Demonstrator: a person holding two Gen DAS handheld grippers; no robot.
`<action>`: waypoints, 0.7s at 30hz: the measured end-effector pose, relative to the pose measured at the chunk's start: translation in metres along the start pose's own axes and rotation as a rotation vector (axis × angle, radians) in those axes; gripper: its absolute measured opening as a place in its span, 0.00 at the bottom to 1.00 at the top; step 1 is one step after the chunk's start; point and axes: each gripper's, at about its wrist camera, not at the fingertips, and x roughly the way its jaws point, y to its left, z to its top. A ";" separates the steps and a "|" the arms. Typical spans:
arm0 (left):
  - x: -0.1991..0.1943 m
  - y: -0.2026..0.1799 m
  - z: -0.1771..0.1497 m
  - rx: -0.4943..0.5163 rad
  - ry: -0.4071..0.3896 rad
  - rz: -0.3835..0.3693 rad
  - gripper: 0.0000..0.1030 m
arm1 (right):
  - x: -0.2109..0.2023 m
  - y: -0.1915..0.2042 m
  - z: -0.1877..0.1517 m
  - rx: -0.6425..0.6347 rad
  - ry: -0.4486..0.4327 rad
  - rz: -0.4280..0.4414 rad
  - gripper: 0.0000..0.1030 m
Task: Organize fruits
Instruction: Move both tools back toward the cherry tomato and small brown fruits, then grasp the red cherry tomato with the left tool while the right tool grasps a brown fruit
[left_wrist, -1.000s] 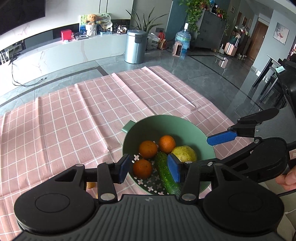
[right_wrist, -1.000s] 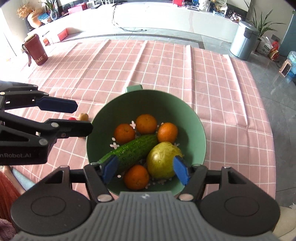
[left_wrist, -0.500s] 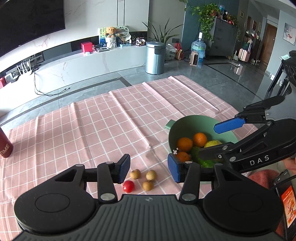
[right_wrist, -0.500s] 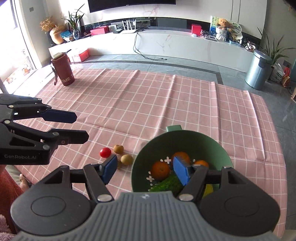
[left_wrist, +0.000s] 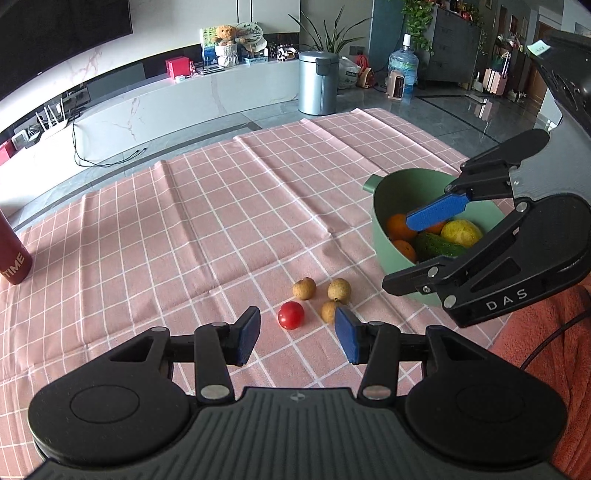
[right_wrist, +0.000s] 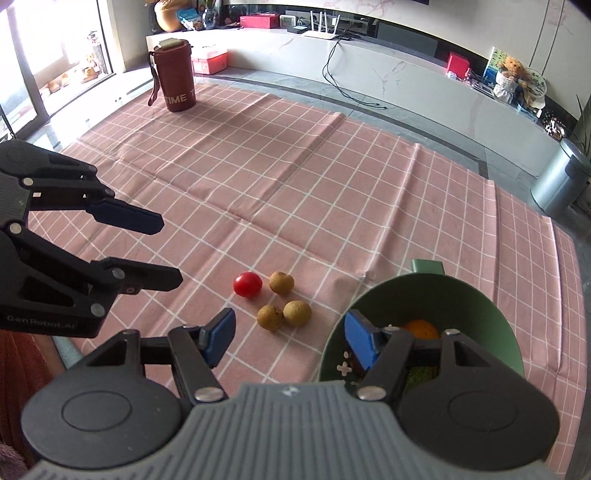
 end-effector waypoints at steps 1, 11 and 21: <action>0.002 0.001 -0.001 -0.001 0.005 -0.001 0.54 | 0.003 0.000 0.001 -0.016 0.002 0.000 0.54; 0.040 0.003 -0.008 0.024 0.060 0.003 0.54 | 0.027 -0.009 0.013 -0.110 0.040 0.024 0.22; 0.078 0.008 -0.009 0.026 0.114 -0.028 0.53 | 0.062 0.003 0.016 -0.328 0.124 0.091 0.17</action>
